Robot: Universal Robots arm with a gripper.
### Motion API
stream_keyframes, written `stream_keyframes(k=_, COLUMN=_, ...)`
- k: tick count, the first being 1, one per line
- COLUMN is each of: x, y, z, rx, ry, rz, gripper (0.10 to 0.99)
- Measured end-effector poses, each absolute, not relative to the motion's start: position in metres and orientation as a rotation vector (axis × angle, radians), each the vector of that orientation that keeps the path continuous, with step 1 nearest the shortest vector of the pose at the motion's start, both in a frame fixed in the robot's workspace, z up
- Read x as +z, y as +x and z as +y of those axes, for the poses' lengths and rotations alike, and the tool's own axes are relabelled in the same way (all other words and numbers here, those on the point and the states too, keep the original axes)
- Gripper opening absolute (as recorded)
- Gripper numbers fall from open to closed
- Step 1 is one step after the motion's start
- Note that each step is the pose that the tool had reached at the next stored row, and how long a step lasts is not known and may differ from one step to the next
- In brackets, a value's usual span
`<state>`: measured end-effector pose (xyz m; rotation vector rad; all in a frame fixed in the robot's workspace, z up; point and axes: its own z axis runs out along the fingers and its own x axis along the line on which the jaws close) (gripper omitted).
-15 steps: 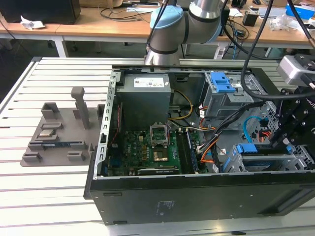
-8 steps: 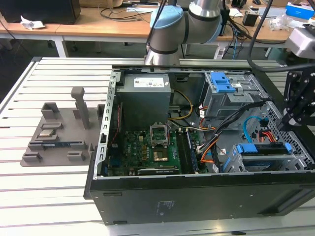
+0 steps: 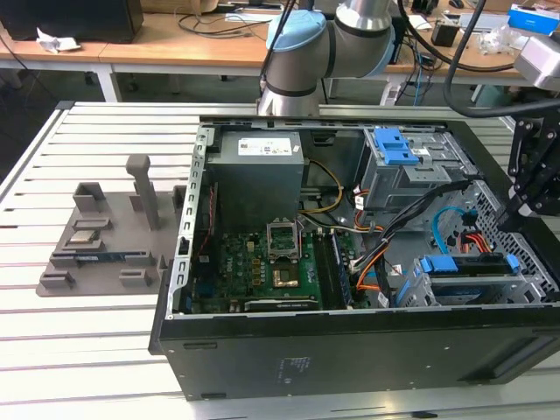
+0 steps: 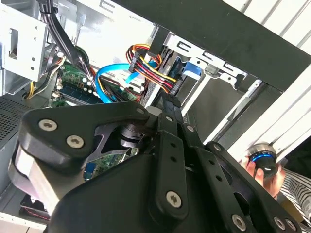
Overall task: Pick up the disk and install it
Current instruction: 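Insert the first disk wire, then insert the second disk wire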
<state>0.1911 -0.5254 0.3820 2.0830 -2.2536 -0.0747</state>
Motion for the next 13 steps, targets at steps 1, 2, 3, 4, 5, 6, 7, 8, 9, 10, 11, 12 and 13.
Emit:
stream_keyframes(k=1, x=0.382, y=0.191, z=-0.525, rx=-0.075, ry=2.083, rz=-2.254, gripper=0.106)
stream_keyframes(k=2, x=0.382, y=0.191, z=-0.525, rx=-0.075, ry=2.083, rz=-2.254, gripper=0.106)
stream_keyframes(k=3, x=0.382, y=0.191, z=-0.525, rx=-0.075, ry=2.083, rz=-2.254, gripper=0.106)
stream_keyframes(k=4, x=0.382, y=0.191, z=-0.525, rx=-0.075, ry=2.083, rz=-2.254, gripper=0.106)
stream_keyframes(k=5, x=0.382, y=0.191, z=-0.525, rx=-0.075, ry=2.083, rz=-2.254, gripper=0.106)
stream_keyframes(k=6, x=0.382, y=0.191, z=-0.525, rx=-0.075, ry=2.083, rz=-2.254, gripper=0.106)
stream_keyframes(k=7, x=0.382, y=0.191, z=-0.525, rx=-0.075, ry=2.083, rz=-2.254, gripper=0.114)
stream_keyframes(k=8, x=0.382, y=0.191, z=-0.525, rx=-0.075, ry=2.083, rz=-2.254, gripper=0.173)
stream_keyframes(k=9, x=0.382, y=0.191, z=-0.525, rx=-0.074, ry=2.083, rz=-2.254, gripper=0.239)
stream_keyframes(k=10, x=0.382, y=0.191, z=-0.522, rx=-0.075, ry=2.083, rz=-2.254, gripper=0.239)
stream_keyframes(k=11, x=0.382, y=0.190, z=-0.517, rx=-0.075, ry=2.083, rz=-2.253, gripper=0.239)
stream_keyframes(k=12, x=0.380, y=0.188, z=-0.511, rx=-0.075, ry=2.083, rz=-2.254, gripper=0.239)
stream_keyframes(k=13, x=0.379, y=0.181, z=-0.507, rx=-0.075, ry=2.083, rz=-2.253, gripper=0.239)
